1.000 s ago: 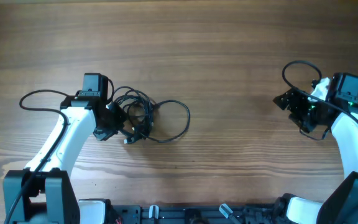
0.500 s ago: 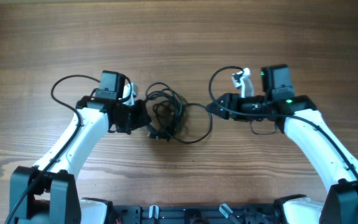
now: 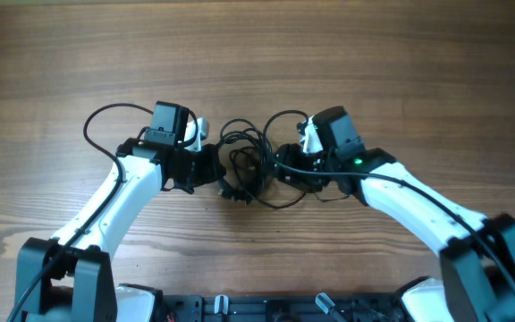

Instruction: Untangle cables

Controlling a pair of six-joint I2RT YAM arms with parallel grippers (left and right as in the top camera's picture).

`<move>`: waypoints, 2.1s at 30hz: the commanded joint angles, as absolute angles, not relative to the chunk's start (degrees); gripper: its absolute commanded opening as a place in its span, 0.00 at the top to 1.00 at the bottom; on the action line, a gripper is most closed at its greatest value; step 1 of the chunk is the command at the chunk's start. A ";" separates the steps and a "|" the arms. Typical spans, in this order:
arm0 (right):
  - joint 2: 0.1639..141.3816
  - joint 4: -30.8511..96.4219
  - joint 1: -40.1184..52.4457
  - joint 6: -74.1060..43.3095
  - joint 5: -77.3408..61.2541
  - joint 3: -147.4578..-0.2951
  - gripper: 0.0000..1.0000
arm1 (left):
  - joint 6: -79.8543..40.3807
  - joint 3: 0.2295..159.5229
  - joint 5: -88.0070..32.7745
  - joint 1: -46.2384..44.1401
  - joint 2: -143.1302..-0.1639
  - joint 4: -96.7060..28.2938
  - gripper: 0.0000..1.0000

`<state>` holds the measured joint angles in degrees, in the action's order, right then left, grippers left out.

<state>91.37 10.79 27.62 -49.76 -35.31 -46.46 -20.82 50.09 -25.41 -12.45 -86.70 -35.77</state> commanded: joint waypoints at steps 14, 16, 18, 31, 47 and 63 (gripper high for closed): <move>104.57 -3.84 27.75 -59.68 -38.44 -46.00 0.96 | -18.17 49.69 -26.98 -12.53 -87.13 -35.53 0.96; 104.27 -3.77 27.68 -56.42 -38.48 -46.00 0.96 | -18.17 49.69 -26.98 -12.53 -87.13 -35.55 0.96; 103.42 -2.94 27.62 -54.94 -38.46 -46.00 0.96 | -18.17 49.69 -26.98 -12.53 -87.13 -35.59 0.96; 78.04 11.55 22.63 -39.18 -41.85 -46.00 0.96 | -18.20 49.69 -25.89 -12.53 -87.13 -36.77 0.96; 75.90 14.26 2.31 -24.16 -74.04 -46.00 0.96 | -18.24 49.69 -25.89 -12.53 -87.13 -37.30 0.96; 75.92 14.31 -39.51 -25.67 -80.84 -46.00 0.96 | -36.69 49.17 -5.17 -12.53 -87.13 -41.25 0.96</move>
